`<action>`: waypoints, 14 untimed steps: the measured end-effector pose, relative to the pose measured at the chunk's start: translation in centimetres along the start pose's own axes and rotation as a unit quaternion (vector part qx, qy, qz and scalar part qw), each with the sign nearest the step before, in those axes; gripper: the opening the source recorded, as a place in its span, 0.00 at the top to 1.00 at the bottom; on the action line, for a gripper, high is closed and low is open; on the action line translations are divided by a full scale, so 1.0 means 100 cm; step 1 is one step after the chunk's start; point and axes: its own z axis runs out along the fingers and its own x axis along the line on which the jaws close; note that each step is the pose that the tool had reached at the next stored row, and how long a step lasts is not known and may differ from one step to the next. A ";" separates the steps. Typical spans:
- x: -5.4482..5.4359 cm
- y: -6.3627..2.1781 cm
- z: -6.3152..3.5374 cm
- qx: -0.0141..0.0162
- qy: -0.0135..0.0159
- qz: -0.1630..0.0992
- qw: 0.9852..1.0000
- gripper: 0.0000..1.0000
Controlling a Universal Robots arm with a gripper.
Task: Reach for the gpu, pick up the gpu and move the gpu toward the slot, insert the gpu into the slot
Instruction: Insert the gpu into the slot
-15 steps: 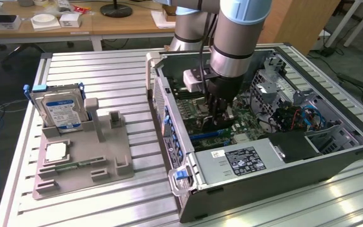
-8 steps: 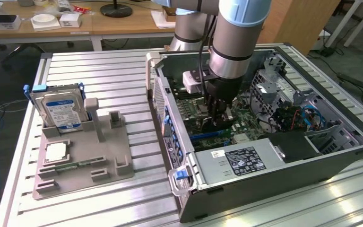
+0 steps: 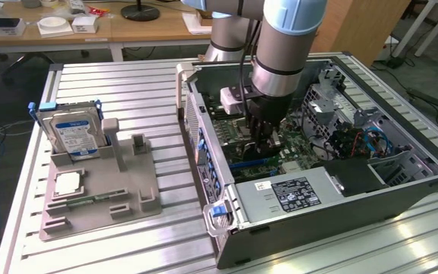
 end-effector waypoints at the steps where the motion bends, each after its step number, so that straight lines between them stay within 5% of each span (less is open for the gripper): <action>1: 0.000 0.0001 0.0003 0.000 0.000 0.000 1.000 0.73; 14: 0.000 0.0016 0.0025 0.000 0.000 0.000 1.000 0.73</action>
